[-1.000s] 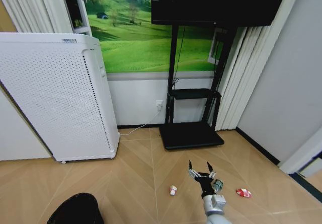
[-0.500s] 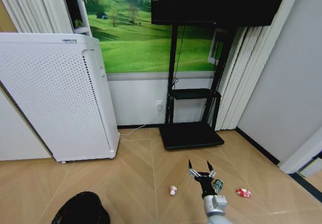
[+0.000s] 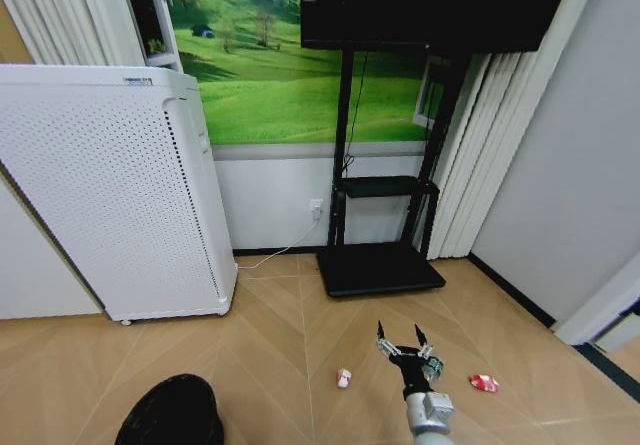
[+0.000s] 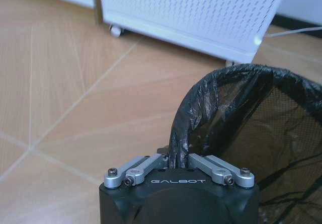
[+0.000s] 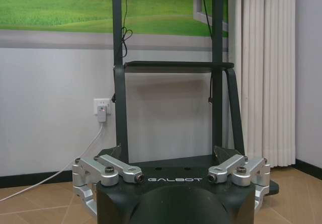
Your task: Pick up the trash bin and place the garbage on the floor into it.
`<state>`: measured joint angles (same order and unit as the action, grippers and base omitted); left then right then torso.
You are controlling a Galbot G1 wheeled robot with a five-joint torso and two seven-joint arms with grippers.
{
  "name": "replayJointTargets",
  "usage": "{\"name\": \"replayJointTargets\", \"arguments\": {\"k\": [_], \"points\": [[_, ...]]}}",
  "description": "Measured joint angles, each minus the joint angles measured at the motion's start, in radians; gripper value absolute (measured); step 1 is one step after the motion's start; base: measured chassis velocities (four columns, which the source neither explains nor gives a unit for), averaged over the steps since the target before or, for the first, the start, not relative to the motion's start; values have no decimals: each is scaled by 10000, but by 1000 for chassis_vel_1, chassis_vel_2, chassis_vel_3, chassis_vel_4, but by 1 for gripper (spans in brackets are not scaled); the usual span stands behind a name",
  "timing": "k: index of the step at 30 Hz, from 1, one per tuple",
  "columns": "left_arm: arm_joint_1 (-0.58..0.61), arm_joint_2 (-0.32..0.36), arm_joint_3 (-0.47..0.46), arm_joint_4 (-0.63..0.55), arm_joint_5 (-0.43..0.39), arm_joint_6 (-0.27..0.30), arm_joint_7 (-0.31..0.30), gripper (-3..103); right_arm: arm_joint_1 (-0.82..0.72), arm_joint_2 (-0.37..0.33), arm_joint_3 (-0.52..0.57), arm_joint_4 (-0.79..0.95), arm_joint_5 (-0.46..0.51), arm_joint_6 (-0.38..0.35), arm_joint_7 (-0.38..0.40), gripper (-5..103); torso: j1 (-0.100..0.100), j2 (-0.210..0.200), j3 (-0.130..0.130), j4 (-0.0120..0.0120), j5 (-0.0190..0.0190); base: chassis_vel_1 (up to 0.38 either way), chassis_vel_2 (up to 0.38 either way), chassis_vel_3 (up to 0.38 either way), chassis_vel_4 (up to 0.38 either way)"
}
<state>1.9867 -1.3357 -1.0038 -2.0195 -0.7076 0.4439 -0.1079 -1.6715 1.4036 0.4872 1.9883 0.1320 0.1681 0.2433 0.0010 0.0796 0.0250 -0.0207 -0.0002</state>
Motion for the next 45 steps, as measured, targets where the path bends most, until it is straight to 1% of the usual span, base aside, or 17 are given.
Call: {"name": "replayJointTargets", "arguments": {"k": [2, 5, 7, 8, 10, 14, 21, 29, 32, 35, 37, 38, 39, 40, 41, 44, 45], "points": [[-76, -35, -17, -55, 537, -738, 565, 3, -80, 8, 64, -40, -13, 35, 87, 100, 2, 1, 1, 0, 1, 0, 0, 0, 0], [-123, -48, -9, -87, 648, -980, 740, 3, -109, 12, 91, -42, -21, 37, 112, 100, 2, 0, 1, 1, 1, 0, 0, 0, 0], [-336, -58, 9, -242, 1017, -1771, 1173, 3, -186, -6, 174, -22, -66, 14, 121, 100, 3, 2, 1, -3, 2, 0, 0, 0, 0], [-336, -58, 9, -242, 1017, -1771, 1173, 3, -186, -6, 174, -22, -66, 14, 121, 100, 3, 2, 1, -3, 2, 0, 0, 0, 0], [-542, -49, 1, -384, 1367, -2119, 1309, 3, -257, -36, 180, 40, -74, -7, 115, 100, 3, 3, 2, -1, 3, 0, 0, 0, 0], [-797, -43, 79, -537, 1402, -2370, 1319, 3, -415, -51, 186, 236, -76, -29, 105, 100, 4, 4, 2, -1, 2, 0, 0, 0, 0], [-873, -112, 144, -843, 1325, -2568, 1300, 3, -551, -15, 200, 279, -167, -19, 89, 100, 4, 5, 2, -3, 4, 52, 50, -63, -84], [-776, -364, 120, -1020, 1228, -2648, 1226, 3, -351, -148, 127, 76, -179, -21, 51, 100, 3, 5, 2, 0, -2, 195, 183, -175, -186], [-737, -415, 59, -1132, 1107, -2651, 1146, 3, -156, -260, 21, -190, -86, -34, 53, 100, 5, 5, 3, -2, 6, 262, 236, -243, -252], [-610, -511, 41, -1268, 900, -2638, 1021, 3, 437, -593, -238, -694, 205, -394, 52, 100, 6, 6, 5, -1, 0, 209, 218, -213, -202], [-486, -600, 82, -1451, 379, -2508, 868, 3, 932, -904, -511, -1125, 686, -975, 61, 100, 6, 6, 4, 0, -1, 108, 88, -136, -156], [-486, -600, 82, -1451, 379, -2508, 868, 3, 932, -904, -511, -1125, 686, -975, 61, 100, 6, 6, 4, 0, -1, 91, 17, -75, -126], [-446, -626, 103, -1517, 124, -2434, 783, 3, 1195, -1097, -674, -1371, 974, -1324, 69, 100, 6, 6, 5, 0, 4, 91, 17, -1, -46], [-404, -658, 124, -1632, -328, -2318, 587, 3, 1617, -1419, -946, -1801, 1455, -1923, 95, 100, 6, 6, 5, 5, 2, 14, 34, 65, 22], [-404, -658, 124, -1632, -328, -2318, 587, 3, 1617, -1419, -946, -1801, 1455, -1923, 95, 100, 6, 6, 5, 5, 2, 14, 34, 65, 22], [-390, -656, 107, -1823, -719, -2191, 357, 3, 2239, -1859, -1420, -2790, 2308, -2774, 123, 100, 5, 6, 5, 0, 7, -61, -35, 64, 35], [-390, -656, 107, -1823, -719, -2191, 357, 3, 2239, -1859, -1420, -2790, 2308, -2774, 123, 100, 5, 6, 5, 0, 7, -78, -54, 64, 31]]}}
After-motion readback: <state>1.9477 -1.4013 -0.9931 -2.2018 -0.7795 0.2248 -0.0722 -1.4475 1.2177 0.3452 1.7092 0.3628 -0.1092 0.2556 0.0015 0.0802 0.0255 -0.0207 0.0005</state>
